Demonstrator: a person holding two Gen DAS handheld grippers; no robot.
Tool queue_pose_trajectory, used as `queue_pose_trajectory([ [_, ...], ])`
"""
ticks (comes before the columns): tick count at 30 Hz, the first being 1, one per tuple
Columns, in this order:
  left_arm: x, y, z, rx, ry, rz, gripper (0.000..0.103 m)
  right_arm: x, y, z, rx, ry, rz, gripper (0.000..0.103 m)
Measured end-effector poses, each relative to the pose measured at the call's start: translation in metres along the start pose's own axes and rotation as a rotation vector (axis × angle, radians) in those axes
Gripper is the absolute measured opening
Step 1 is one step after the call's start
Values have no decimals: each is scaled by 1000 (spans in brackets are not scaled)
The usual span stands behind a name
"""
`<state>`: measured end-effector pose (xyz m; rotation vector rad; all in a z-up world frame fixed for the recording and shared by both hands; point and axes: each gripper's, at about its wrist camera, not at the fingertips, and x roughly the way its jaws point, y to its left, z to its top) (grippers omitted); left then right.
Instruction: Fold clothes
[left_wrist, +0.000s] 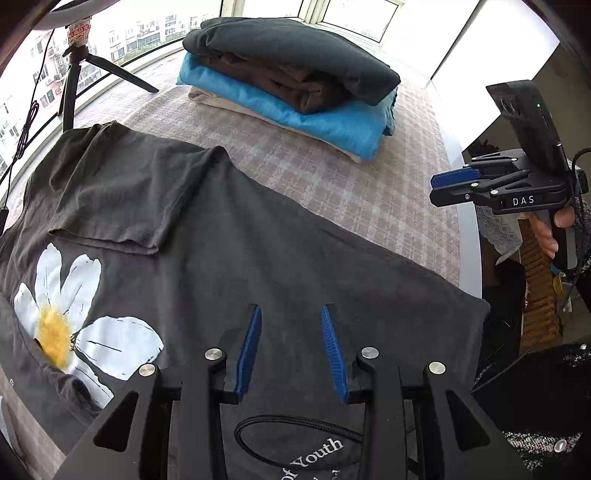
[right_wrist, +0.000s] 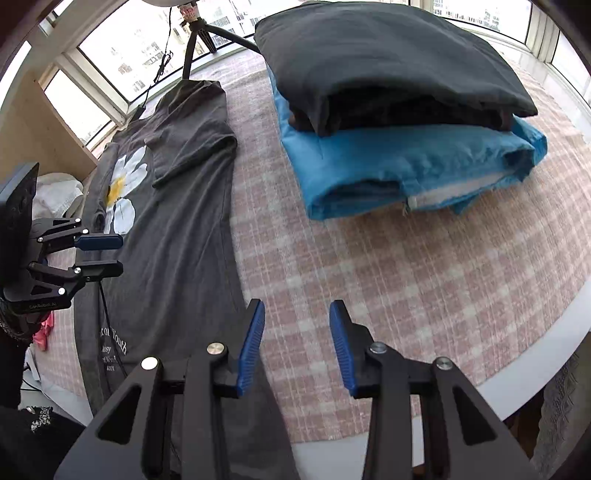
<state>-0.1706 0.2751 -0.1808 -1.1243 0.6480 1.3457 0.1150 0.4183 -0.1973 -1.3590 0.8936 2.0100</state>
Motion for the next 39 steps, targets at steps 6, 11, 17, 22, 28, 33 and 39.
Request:
queue_pose_trajectory([
  [6, 21, -68, -40, 10, 39, -36, 33, 17, -16, -93, 30, 96, 6, 36],
  [11, 29, -116, -66, -38, 35, -7, 33, 12, -2, -115, -150, 93, -29, 36],
  [17, 54, -194, -67, -106, -32, 23, 36, -22, -21, -82, -178, 47, 125, 36],
  [22, 93, -252, -53, -117, -45, 84, 36, -40, -36, -24, -231, -2, 169, 36],
  [28, 114, -272, -36, -142, -91, 241, 46, -47, -30, 33, -317, -22, 218, 36],
  [33, 109, -258, -32, -248, -105, 225, 9, -43, 9, 80, -396, -47, 273, 40],
  [39, 70, -224, -56, -503, -202, 129, 3, 7, 75, 149, -435, -76, 244, 53],
])
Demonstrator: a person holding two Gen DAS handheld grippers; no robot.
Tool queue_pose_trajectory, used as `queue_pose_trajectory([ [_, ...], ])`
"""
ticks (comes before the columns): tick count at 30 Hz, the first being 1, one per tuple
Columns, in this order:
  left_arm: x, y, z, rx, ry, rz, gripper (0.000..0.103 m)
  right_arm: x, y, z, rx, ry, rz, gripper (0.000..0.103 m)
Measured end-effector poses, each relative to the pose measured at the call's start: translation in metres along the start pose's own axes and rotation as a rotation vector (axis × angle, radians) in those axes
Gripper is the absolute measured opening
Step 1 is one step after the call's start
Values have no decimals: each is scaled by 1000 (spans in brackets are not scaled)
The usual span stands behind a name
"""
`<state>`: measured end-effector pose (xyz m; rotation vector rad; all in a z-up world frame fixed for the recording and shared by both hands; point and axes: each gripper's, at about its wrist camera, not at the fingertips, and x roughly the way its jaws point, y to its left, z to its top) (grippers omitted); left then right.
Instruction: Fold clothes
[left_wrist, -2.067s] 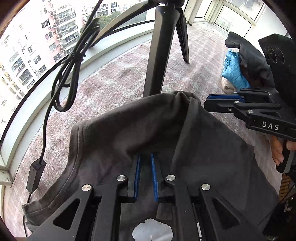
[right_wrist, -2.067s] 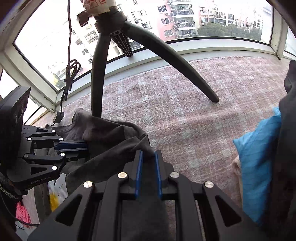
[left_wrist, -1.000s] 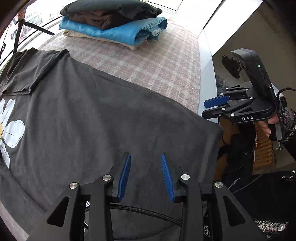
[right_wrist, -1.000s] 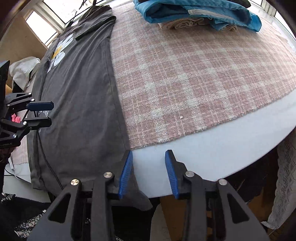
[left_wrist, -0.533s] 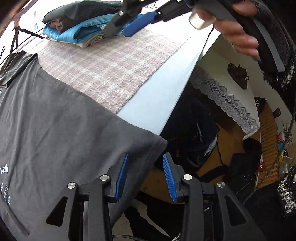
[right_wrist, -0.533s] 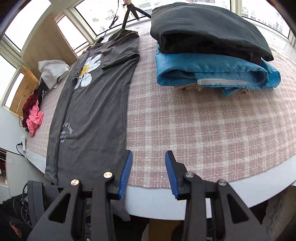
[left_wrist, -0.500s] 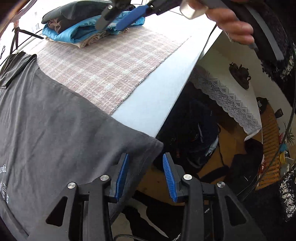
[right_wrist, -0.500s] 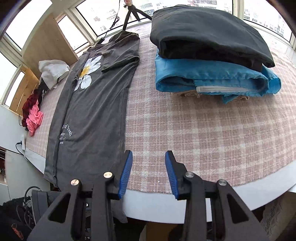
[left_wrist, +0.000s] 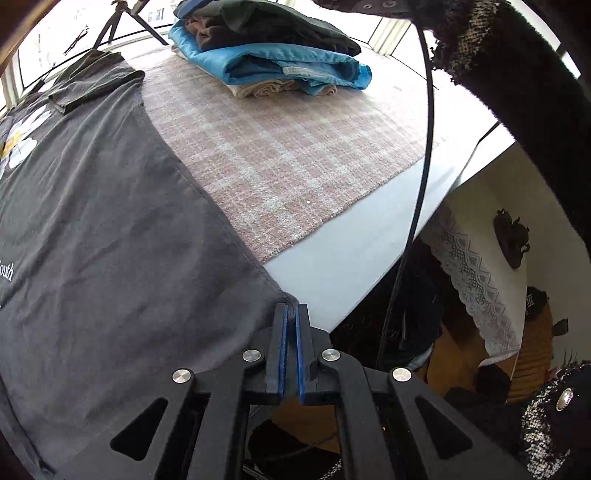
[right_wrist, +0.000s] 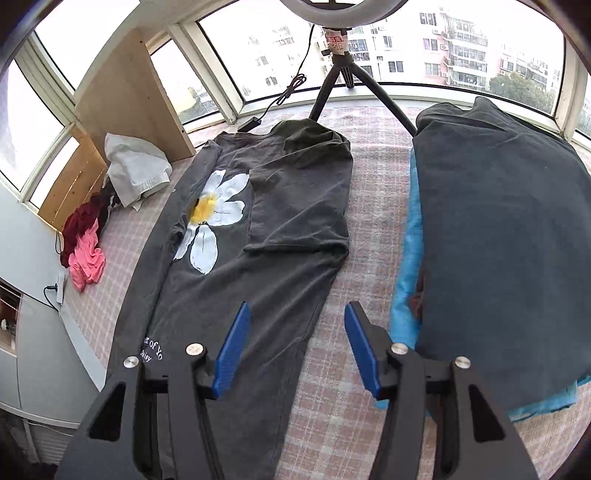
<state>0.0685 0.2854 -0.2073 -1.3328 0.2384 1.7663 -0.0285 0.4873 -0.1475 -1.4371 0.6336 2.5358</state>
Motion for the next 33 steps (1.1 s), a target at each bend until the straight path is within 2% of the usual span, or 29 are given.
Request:
queue_pose_trajectory([
  [5, -35, 28, -8, -150, -83, -13, 3, 84, -9, 57, 21, 68, -132, 53],
  [9, -43, 46, -14, -229, -110, 3, 2, 129, -28, 77, 36, 128, -200, 53],
  [11, -43, 53, -16, -260, -118, -5, 0, 144, -35, 78, 63, 168, -148, 53],
  [13, -41, 57, -17, -276, -125, -12, 0, 147, -33, 79, 52, 156, -116, 55],
  [15, -39, 57, -18, -274, -125, -48, 0, 150, -29, 80, 28, 157, -107, 55],
  [18, -32, 42, -16, -209, -102, -37, 1, 154, -17, 79, -52, 173, -149, 53],
  [20, -24, 29, -17, -148, -72, -32, 20, 154, -9, 78, -104, 179, -172, 33],
  [22, -16, 15, -17, -80, -42, -8, 30, 154, -7, 77, -117, 188, -184, 29],
  [25, -6, 5, -17, -40, -16, 27, 35, 152, -8, 76, -105, 194, -190, 25],
  [31, -4, 21, -19, -100, -19, 27, 35, 148, -11, 73, -106, 189, -200, 25],
  [33, 1, 23, -21, -103, -1, 21, 25, 147, -11, 72, -110, 185, -206, 25],
])
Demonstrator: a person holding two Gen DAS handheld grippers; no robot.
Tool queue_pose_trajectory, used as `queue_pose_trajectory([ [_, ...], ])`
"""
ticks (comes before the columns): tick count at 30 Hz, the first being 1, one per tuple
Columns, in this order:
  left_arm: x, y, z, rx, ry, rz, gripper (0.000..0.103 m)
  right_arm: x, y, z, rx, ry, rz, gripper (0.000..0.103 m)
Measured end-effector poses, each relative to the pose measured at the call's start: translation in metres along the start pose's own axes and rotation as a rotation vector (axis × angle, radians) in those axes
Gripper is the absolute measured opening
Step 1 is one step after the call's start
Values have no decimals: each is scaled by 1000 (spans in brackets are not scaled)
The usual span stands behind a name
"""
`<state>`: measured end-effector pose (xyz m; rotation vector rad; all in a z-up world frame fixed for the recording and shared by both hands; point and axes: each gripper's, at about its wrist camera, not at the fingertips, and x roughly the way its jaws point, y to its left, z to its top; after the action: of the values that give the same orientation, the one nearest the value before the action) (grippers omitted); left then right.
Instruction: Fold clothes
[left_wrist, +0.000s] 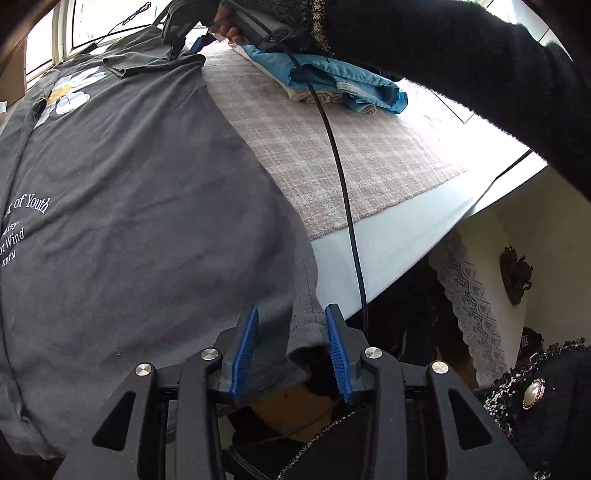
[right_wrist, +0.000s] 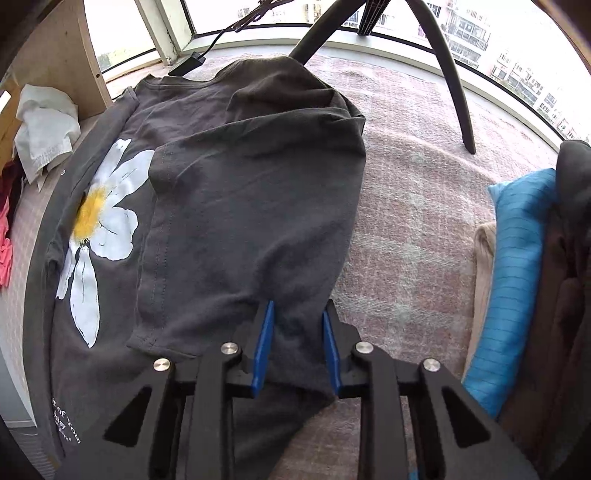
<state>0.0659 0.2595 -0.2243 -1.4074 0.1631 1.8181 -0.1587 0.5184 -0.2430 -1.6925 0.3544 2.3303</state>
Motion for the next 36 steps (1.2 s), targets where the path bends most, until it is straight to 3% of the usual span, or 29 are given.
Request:
queue_pose_trajectory([
  [1, 1, -1, -1, -1, 1, -14, 4, -1, 0, 0, -2, -1, -2, 25],
  [5, -6, 3, 0, -51, -25, -87, 4, -7, -7, -1, 15, -18, 13, 9],
  [10, -41, 25, -5, -116, -112, -49, 4, -25, -19, 5, 117, -49, 107, 6],
  [13, -61, 48, -34, -218, -158, -42, 4, -40, -8, 13, 135, -60, 128, 6],
  [19, -86, 87, -89, -394, -232, -19, 4, -61, 53, 47, 92, -55, 119, 6],
  [28, -81, 130, -130, -527, -253, 50, 4, -18, 182, 72, -89, -20, 12, 6],
  [32, -66, 150, -138, -595, -239, 15, 4, 10, 206, 72, -138, 9, -73, 6],
  [36, -62, 153, -142, -598, -247, -11, 4, 29, 217, 70, -175, 29, -118, 6],
])
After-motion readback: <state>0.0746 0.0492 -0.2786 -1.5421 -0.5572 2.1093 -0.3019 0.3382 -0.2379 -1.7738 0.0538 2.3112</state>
